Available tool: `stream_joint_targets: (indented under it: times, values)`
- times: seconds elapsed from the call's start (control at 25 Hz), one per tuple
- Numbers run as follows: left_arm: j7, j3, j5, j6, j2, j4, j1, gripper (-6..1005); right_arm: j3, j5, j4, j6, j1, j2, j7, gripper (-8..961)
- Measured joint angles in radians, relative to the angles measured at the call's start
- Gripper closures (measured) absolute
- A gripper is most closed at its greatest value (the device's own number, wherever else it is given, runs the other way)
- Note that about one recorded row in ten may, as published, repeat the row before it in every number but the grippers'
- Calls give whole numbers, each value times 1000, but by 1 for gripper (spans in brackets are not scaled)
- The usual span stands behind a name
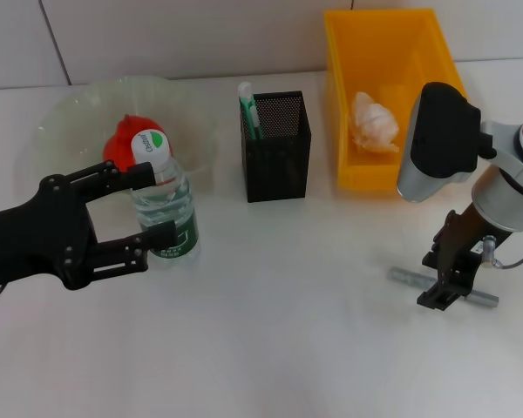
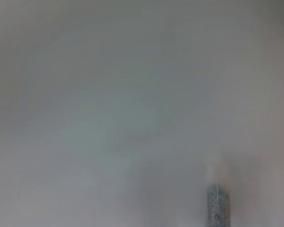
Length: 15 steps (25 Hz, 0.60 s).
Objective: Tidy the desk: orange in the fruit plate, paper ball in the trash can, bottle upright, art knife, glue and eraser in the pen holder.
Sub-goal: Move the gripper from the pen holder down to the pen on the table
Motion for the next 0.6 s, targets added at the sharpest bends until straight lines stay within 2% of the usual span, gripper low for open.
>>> stream_joint_targets:
  times: [0.6]
  values:
    - [-3,0,-1,3,0,0,1,193,-6,0,1,0,0,0,0,506]
